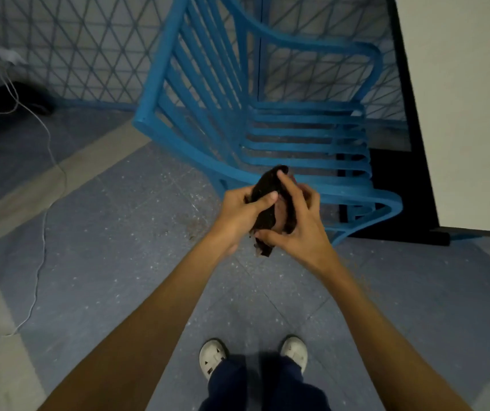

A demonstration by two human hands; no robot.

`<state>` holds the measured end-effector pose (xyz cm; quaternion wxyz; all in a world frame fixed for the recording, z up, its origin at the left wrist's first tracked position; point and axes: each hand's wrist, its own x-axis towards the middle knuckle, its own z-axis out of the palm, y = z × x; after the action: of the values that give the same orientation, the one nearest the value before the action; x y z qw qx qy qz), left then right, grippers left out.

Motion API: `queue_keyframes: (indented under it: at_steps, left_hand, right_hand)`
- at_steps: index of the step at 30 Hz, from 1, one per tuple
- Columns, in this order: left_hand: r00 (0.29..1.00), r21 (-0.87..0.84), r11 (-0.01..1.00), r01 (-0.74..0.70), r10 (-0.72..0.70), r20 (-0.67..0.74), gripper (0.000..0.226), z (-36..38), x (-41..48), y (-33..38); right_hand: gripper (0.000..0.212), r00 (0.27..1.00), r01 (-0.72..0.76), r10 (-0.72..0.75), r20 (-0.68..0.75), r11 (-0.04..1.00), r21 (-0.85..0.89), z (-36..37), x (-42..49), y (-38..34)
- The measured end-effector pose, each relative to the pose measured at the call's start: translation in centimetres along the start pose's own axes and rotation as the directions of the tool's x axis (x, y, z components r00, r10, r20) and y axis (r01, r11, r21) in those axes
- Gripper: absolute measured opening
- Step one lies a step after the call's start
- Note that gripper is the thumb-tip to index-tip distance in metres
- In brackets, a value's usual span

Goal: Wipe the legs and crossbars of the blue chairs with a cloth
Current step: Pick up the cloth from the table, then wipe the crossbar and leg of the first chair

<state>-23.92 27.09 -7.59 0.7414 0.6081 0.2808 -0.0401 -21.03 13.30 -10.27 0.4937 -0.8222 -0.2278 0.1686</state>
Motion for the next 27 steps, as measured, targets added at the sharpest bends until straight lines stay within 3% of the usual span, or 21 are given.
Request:
queue_keyframes:
  at_steps: [3, 8, 16, 19, 22, 27]
  left_hand:
    - [0.994, 0.03, 0.994, 0.101, -0.102, 0.04, 0.01, -0.9, 1.7, -4.7]
    - [0.969, 0.067, 0.974, 0.216, -0.222, 0.106, 0.017, -2.8, 6.9, -13.5]
    - [0.998, 0.114, 0.992, 0.06, -0.059, -0.01, 0.017, -4.0, 16.4, -22.3]
    - [0.999, 0.142, 0.99, -0.026, 0.032, -0.042, 0.005, -4.0, 18.6, -25.5]
    - [0.998, 0.19, 0.981, -0.043, 0.049, -0.029, 0.021, -4.7, 19.8, -28.3]
    - [0.987, 0.407, 0.902, -0.14, 0.162, -0.02, 0.015, -7.0, 21.7, -31.2]
  right_hand:
    - [0.091, 0.992, -0.101, 0.098, 0.073, 0.994, 0.038, 2.6, -0.9, 4.8]
    - [0.087, 0.956, -0.239, 0.23, 0.18, 0.971, 0.029, 6.7, 0.3, 14.0]
    - [0.082, 0.985, -0.146, 0.149, 0.084, 0.988, -0.043, 12.7, 5.9, 25.5]
    - [0.081, 0.998, -0.061, 0.062, 0.026, 0.996, -0.063, 14.8, 6.6, 29.1]
    - [0.072, 0.997, -0.065, 0.068, 0.025, 0.994, -0.092, 16.1, 6.5, 31.8]
    - [0.053, 0.997, -0.063, 0.079, 0.027, 0.927, -0.371, 15.5, 7.8, 33.8]
